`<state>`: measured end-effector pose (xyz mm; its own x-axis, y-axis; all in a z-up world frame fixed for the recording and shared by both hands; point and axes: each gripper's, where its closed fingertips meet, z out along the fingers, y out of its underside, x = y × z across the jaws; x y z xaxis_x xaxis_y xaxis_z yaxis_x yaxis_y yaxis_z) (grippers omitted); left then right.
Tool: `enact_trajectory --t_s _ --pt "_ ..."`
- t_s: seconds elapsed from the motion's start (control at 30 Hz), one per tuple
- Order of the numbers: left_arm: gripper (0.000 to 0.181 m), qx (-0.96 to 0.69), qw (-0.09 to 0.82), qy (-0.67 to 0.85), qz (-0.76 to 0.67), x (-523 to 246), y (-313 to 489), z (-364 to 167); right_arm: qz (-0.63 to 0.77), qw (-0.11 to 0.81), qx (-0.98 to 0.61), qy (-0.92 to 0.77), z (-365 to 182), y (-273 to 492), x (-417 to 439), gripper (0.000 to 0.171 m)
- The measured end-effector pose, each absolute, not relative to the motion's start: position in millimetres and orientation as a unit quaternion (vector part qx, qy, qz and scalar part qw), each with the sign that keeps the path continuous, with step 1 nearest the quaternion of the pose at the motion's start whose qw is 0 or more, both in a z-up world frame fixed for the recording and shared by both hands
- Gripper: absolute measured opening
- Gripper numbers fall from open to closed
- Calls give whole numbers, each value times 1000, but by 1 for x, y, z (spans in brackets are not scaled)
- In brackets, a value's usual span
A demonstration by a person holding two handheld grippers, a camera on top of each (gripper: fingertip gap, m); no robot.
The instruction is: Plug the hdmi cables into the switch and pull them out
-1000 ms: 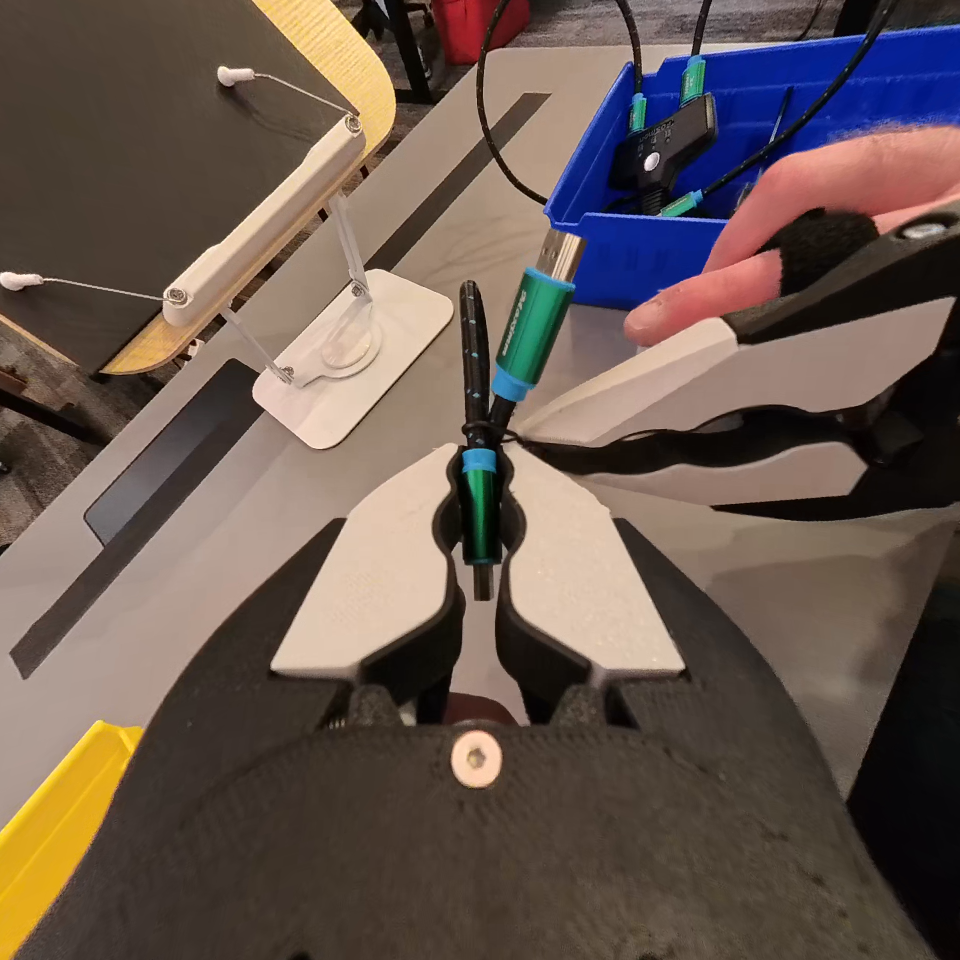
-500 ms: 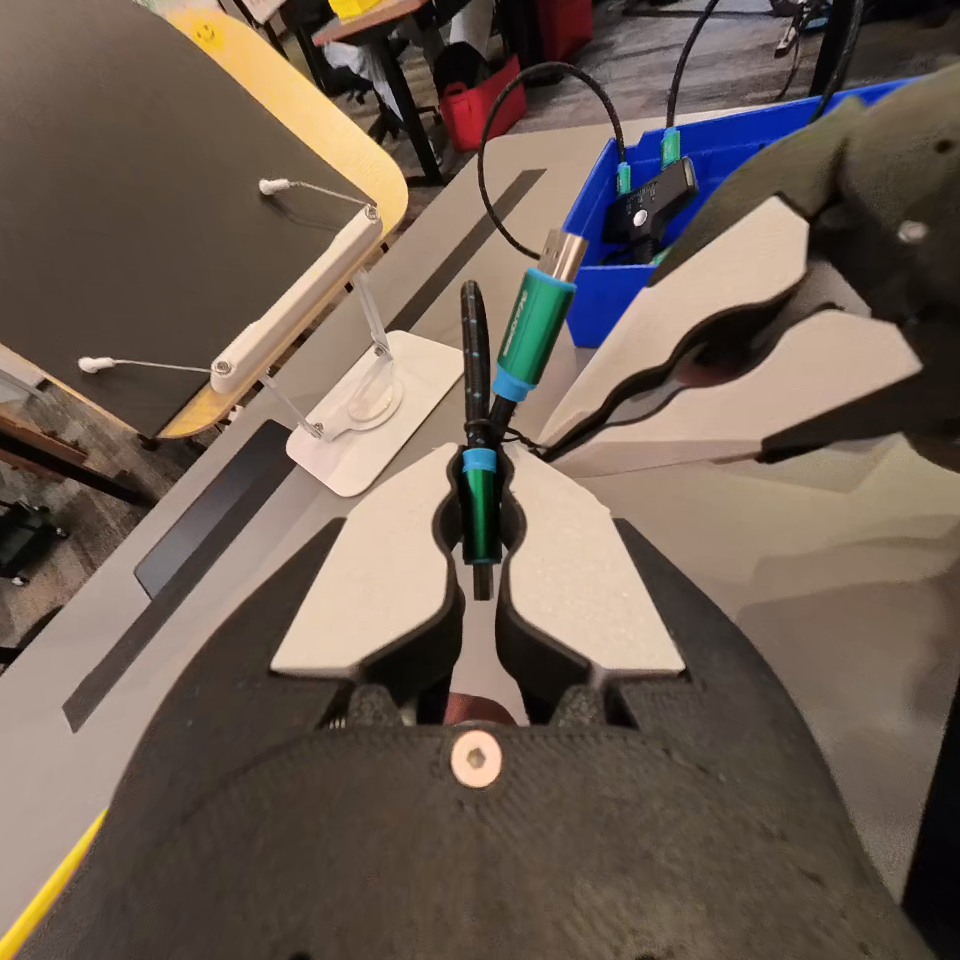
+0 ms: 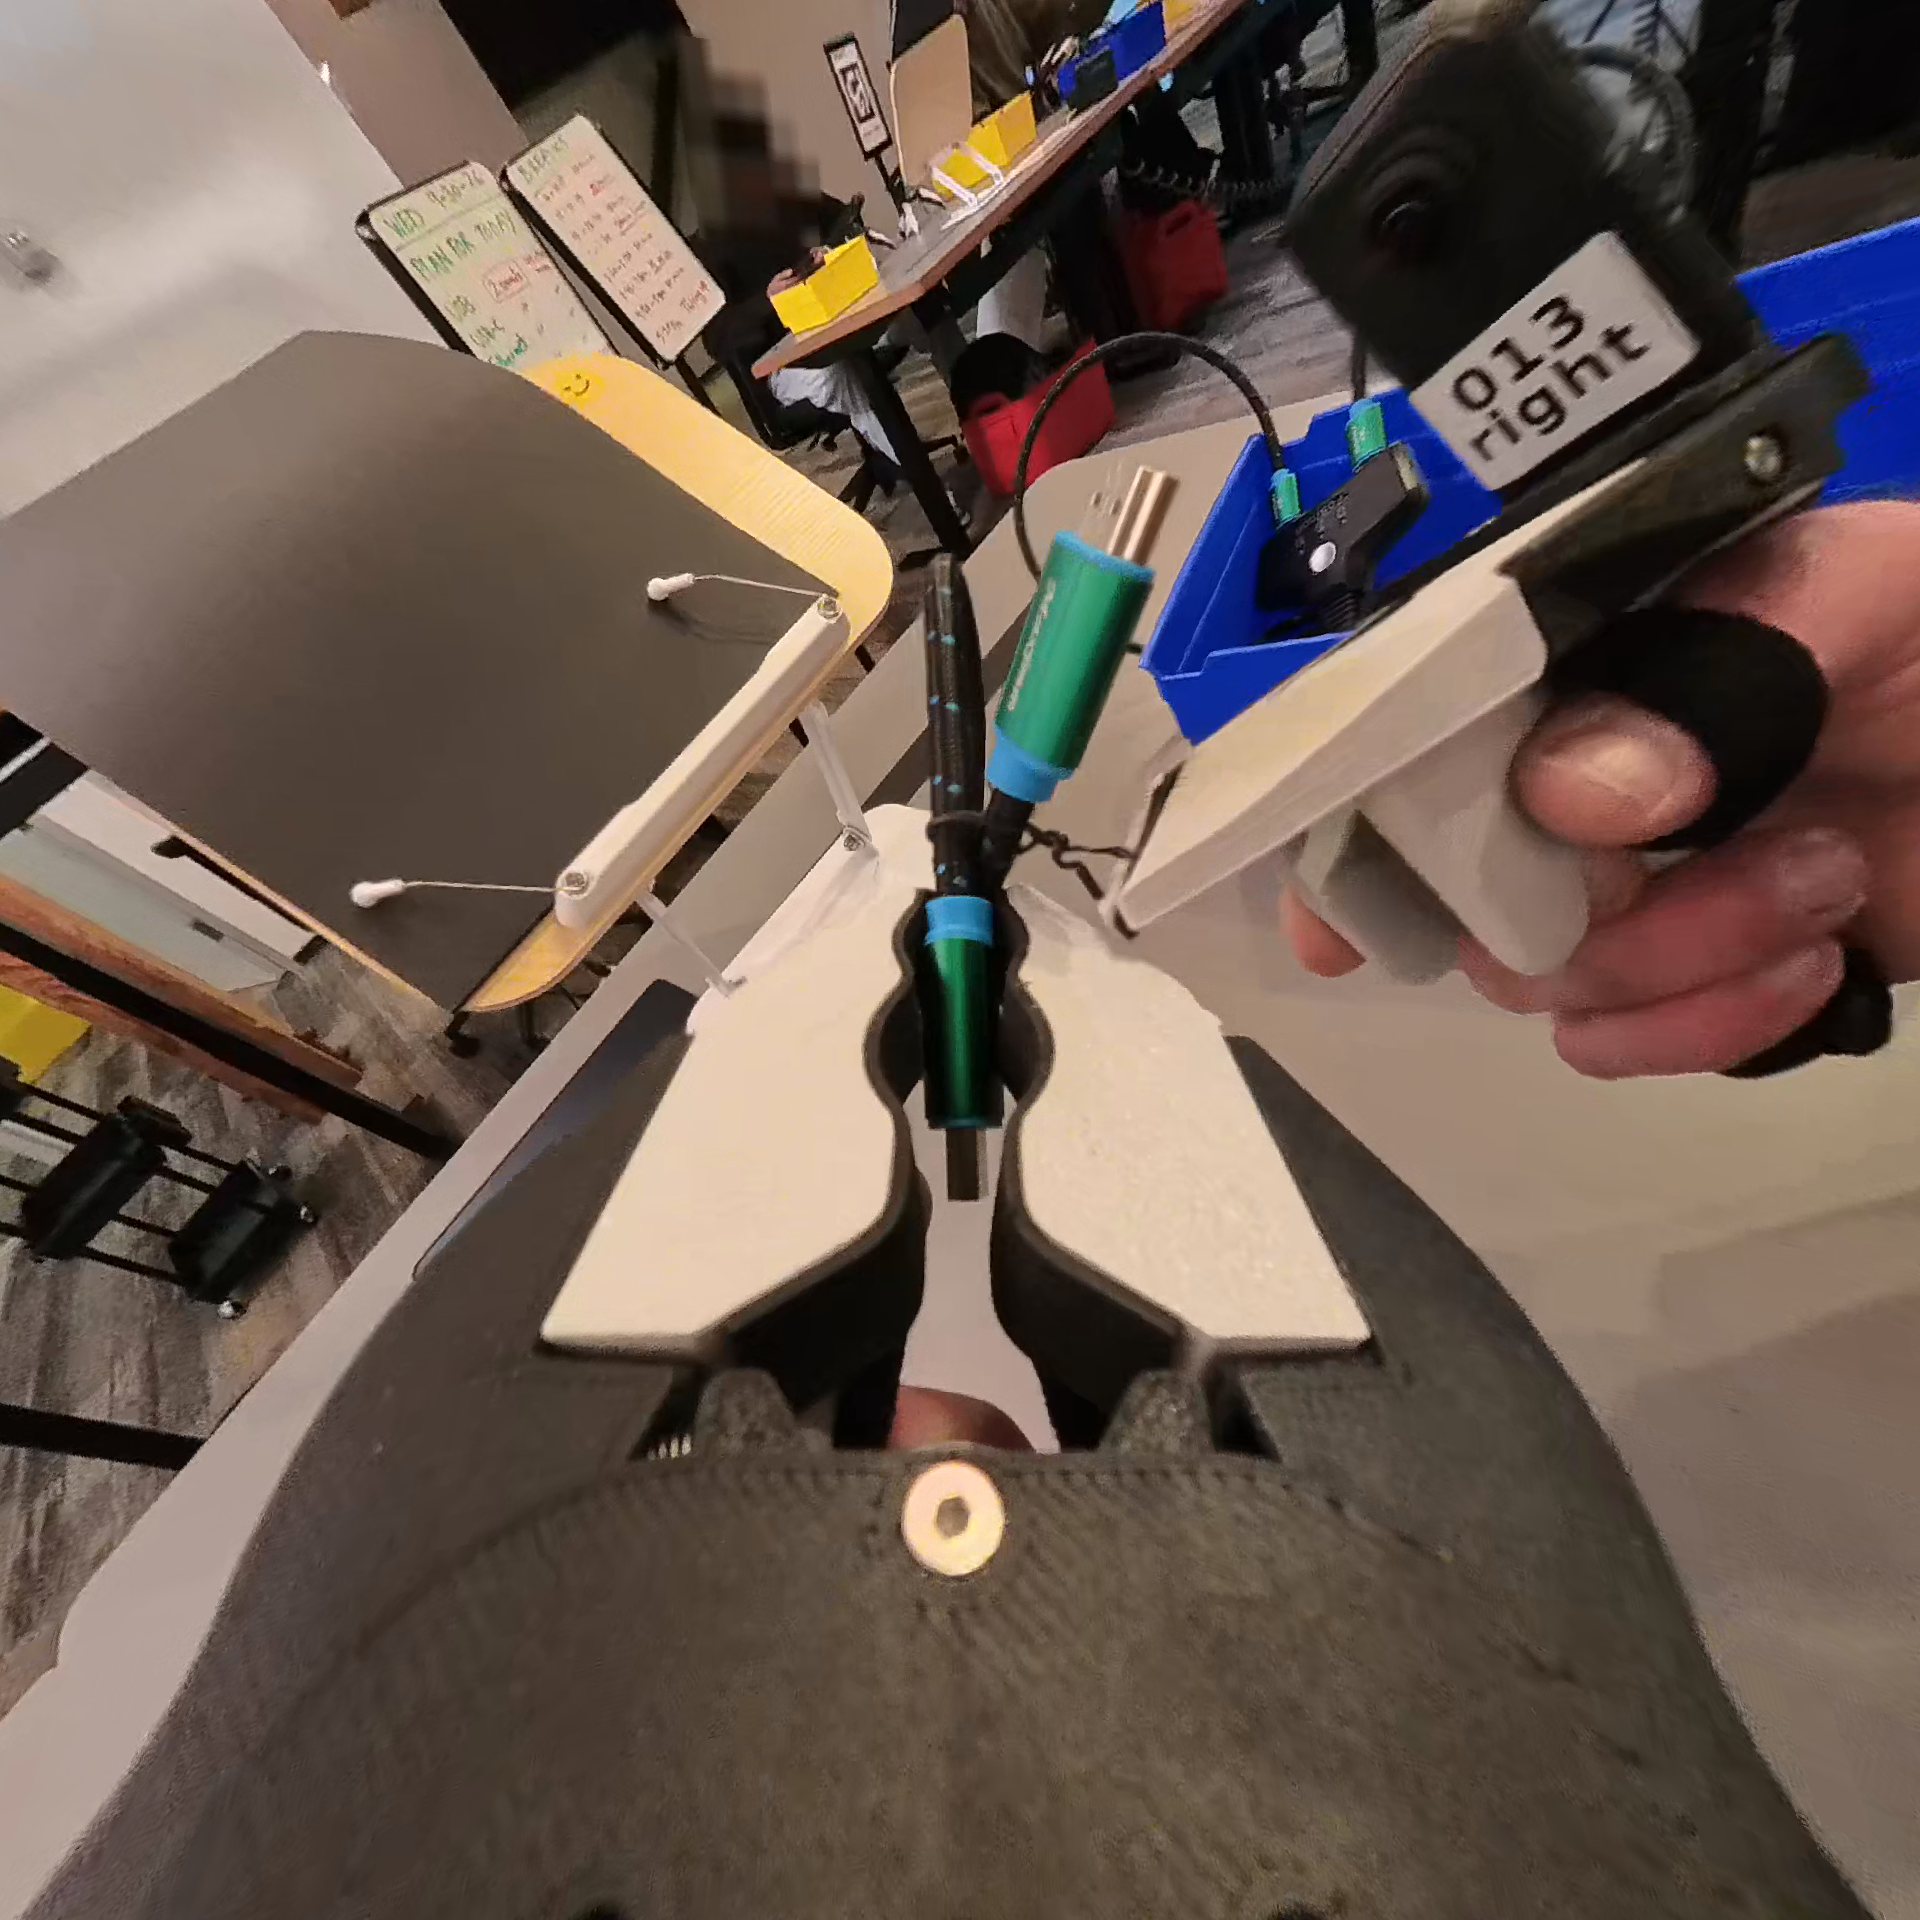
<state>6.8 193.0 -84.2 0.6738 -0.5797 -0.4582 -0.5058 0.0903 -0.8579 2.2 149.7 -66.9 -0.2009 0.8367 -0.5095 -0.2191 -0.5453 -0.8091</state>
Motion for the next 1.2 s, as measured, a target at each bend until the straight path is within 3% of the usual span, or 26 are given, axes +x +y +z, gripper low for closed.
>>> enact_trajectory --t_s 0.2,0.33,0.57,1.2 --pt "9 -684 614 391 -39 5 194 -84 667 412 -520 -340 -69 150 2 1" --pt "9 -700 597 388 -58 4 195 -88 513 520 -533 -427 -76 158 6 15" --pt "9 -708 590 383 -62 6 195 -91 260 639 -505 -518 -83 171 14 11" --pt "9 -628 655 418 -43 18 184 -68 630 477 -505 -347 -55 152 8 0"
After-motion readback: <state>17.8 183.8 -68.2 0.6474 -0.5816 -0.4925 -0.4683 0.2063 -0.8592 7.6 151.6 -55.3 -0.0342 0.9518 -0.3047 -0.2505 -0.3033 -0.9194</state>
